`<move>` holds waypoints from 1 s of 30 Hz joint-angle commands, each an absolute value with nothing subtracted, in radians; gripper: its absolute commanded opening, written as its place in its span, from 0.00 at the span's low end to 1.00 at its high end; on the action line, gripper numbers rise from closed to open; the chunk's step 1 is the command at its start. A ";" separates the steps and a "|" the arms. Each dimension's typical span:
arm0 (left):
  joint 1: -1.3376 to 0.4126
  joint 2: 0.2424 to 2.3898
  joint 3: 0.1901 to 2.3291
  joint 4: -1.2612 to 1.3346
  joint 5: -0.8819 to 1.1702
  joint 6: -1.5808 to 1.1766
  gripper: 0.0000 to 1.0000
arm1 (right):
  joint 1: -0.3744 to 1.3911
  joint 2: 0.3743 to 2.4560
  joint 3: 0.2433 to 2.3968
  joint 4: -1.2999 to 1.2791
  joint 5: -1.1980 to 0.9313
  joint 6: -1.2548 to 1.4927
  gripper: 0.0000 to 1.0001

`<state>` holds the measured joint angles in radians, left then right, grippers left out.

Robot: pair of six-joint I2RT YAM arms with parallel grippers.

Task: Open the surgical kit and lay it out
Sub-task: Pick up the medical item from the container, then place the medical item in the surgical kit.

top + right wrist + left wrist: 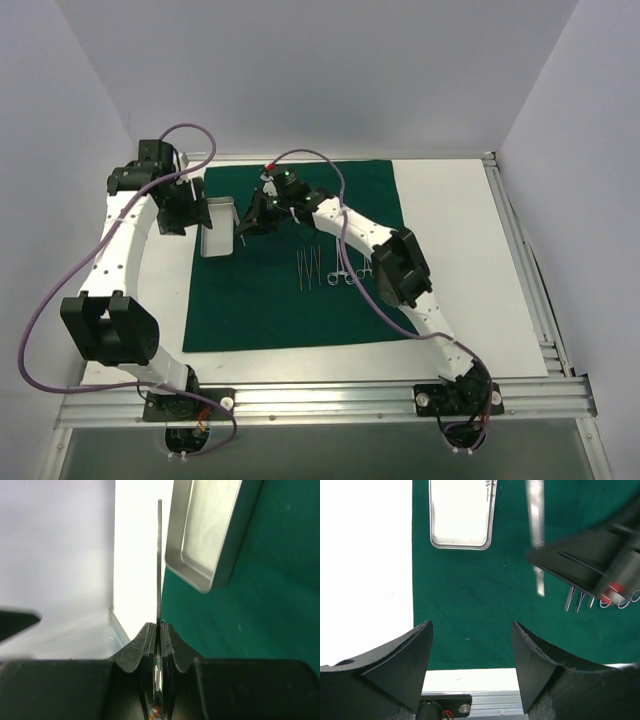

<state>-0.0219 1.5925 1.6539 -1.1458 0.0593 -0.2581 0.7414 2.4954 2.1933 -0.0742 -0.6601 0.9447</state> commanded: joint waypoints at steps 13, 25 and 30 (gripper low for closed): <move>-0.011 1.601 1.569 -1.060 0.205 -0.301 0.72 | 0.764 2.023 1.639 -0.213 -0.318 0.686 0.00; -0.011 1.586 1.531 -1.038 0.245 -0.308 0.71 | 0.785 2.069 1.578 -0.118 -0.278 0.726 0.00; -0.011 1.578 1.519 -1.035 0.255 -0.308 0.71 | 0.785 2.102 1.574 -0.124 -0.278 0.758 0.00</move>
<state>-0.0166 1.6020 1.5280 -1.0786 0.2249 -0.3058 0.7834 2.0819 1.5768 -0.1341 -0.3023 0.7330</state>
